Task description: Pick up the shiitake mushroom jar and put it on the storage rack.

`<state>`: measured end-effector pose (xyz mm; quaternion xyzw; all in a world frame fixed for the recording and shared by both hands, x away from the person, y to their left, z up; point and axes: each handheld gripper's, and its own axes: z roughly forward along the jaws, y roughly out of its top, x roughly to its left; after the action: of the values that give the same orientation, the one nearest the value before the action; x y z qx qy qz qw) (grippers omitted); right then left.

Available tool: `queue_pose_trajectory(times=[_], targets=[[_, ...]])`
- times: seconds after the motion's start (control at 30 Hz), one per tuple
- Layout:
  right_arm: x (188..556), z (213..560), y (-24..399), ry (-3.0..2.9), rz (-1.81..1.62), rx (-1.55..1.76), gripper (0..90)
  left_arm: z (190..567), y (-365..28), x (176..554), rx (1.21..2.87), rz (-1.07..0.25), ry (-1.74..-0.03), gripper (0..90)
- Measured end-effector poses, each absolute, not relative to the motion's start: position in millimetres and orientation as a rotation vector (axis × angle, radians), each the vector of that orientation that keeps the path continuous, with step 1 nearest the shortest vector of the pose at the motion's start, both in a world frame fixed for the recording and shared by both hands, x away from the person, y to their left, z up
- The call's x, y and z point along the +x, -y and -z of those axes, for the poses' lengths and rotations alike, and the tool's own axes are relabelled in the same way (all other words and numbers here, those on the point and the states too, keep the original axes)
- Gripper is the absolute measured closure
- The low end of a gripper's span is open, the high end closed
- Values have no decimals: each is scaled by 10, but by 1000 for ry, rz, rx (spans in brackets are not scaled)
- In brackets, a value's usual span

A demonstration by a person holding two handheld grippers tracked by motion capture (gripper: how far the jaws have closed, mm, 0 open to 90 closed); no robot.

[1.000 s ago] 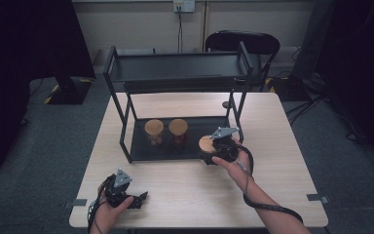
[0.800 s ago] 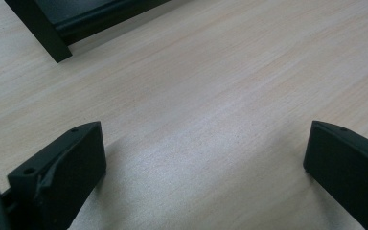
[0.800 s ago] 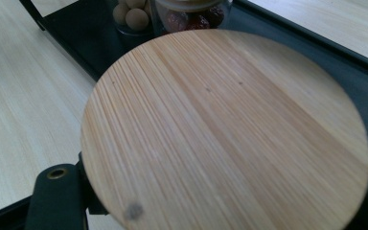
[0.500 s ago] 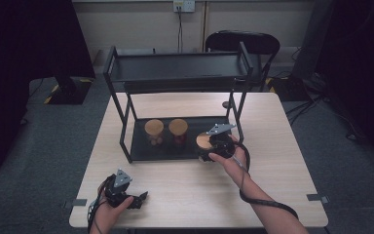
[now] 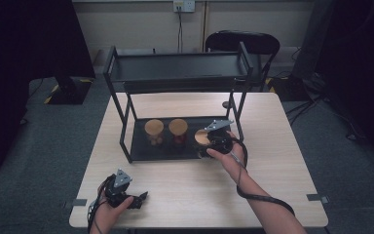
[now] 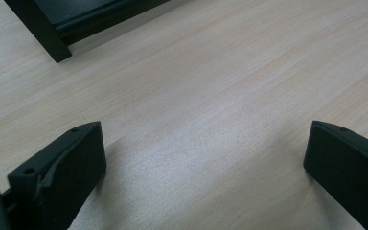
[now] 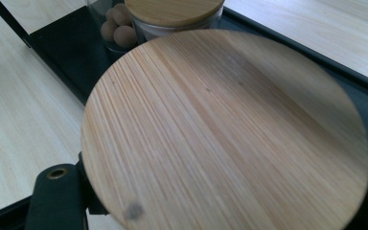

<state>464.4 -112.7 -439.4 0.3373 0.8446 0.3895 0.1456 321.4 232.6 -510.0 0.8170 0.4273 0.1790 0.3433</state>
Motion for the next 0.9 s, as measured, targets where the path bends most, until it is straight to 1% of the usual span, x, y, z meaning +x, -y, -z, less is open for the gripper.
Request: queue_pose_trajectory(times=[0.9], targets=[[4878, 4485, 1005, -2405, -1111, 1002, 258, 5100, -2326, 3214, 2123, -465, -1110, 4]])
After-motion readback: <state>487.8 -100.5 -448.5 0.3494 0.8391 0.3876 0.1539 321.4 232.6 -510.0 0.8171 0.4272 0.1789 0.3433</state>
